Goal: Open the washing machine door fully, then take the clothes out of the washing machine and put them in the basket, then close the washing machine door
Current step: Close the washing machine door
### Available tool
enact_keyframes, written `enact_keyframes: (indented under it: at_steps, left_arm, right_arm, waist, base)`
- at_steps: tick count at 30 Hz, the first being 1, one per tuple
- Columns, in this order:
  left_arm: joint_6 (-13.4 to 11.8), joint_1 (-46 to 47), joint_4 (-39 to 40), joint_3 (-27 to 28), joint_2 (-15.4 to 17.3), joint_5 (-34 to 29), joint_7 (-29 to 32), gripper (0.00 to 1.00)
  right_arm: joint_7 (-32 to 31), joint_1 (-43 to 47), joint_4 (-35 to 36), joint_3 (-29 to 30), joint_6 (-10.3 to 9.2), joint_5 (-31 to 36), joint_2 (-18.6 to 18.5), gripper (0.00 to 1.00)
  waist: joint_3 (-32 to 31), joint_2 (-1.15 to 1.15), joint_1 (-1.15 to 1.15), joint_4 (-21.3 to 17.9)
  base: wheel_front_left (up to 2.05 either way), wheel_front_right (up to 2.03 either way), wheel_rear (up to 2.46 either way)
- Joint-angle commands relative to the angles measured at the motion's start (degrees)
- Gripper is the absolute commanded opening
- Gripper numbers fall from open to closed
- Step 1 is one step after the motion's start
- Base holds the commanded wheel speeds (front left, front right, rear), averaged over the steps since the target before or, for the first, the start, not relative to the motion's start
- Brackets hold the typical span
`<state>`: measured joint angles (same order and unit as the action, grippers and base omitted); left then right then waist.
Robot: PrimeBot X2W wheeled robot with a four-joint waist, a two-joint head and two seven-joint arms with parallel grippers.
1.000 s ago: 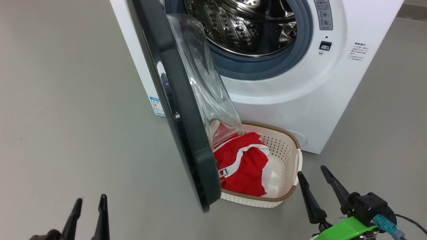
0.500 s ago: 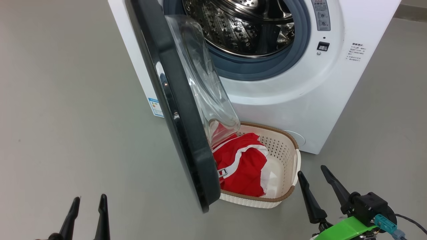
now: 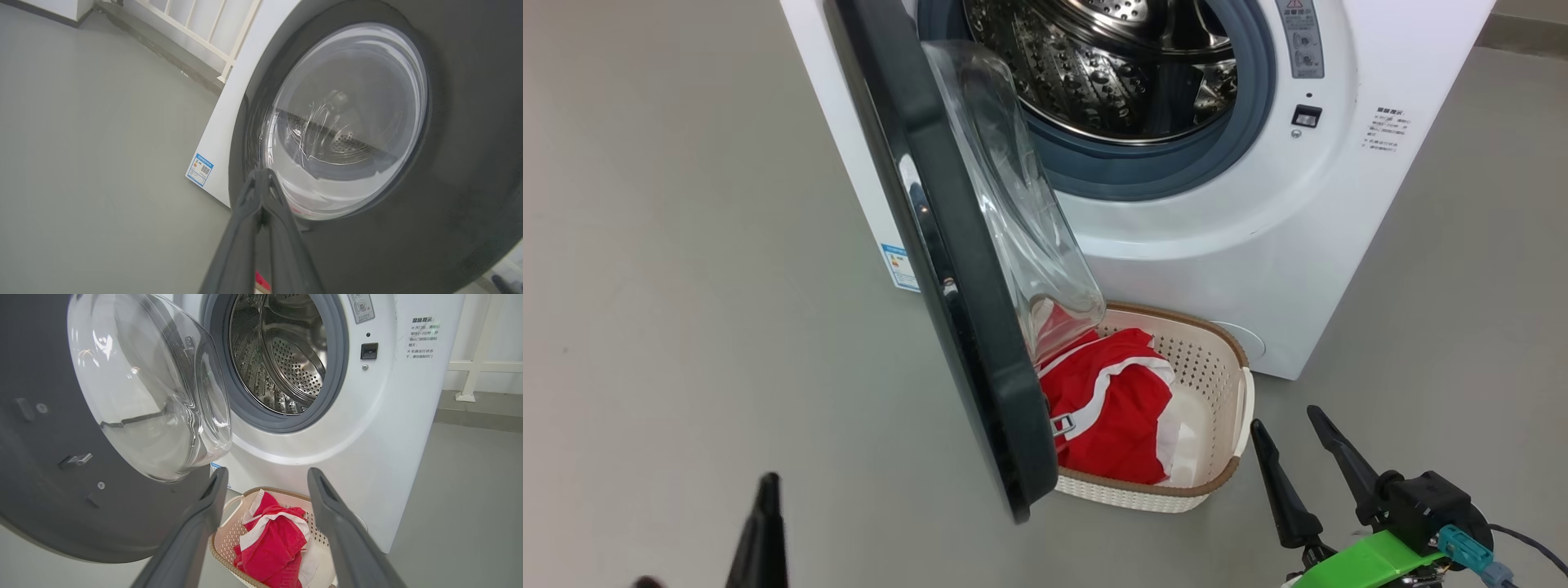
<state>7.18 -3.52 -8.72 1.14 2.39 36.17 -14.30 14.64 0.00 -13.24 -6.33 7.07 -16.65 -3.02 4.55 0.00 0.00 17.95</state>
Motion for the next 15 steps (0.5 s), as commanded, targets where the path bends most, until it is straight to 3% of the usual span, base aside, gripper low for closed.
enact_keyframes:
  at_steps: [1,5,9,12,15]
  left_arm:
    - [0.31,2.23,1.96,1.79,0.5,5.26,-0.7,0.0]
    - [0.31,3.59,4.44,-0.19,0.51,27.02,-0.7,0.0]
    - [0.31,4.59,8.63,-3.3,3.98,48.55,3.64,0.0]
    - [0.31,4.82,10.37,-2.2,6.08,58.28,12.19,0.0]
    - [0.31,4.79,11.03,-0.75,7.42,61.6,20.89,0.0]
  right_arm:
    - [0.36,-1.41,1.14,-1.49,0.42,-0.02,0.05,1.0]
    - [0.36,-1.43,1.13,-1.73,0.42,-0.1,0.05,1.0]
    - [0.36,-1.4,1.21,-1.85,0.42,-0.15,0.06,1.0]
    - [0.36,-1.39,1.19,-1.95,0.42,-0.2,0.07,1.0]
    - [0.36,-1.42,1.18,-2.11,0.42,-0.27,0.08,1.0]
  waist:
    - [-0.02,0.0,0.0,-0.11]
    - [-0.11,0.0,0.0,-0.51]
    - [0.0,0.0,0.0,-1.02]
    - [-0.01,0.0,0.0,-1.62]
    - [-0.04,0.0,0.0,-2.5]
  base:
    - [0.0,0.0,0.0]
    - [0.0,0.0,0.0]
    - [0.0,0.0,0.0]
    - [0.0,0.0,0.0]
    - [0.0,0.0,0.0]
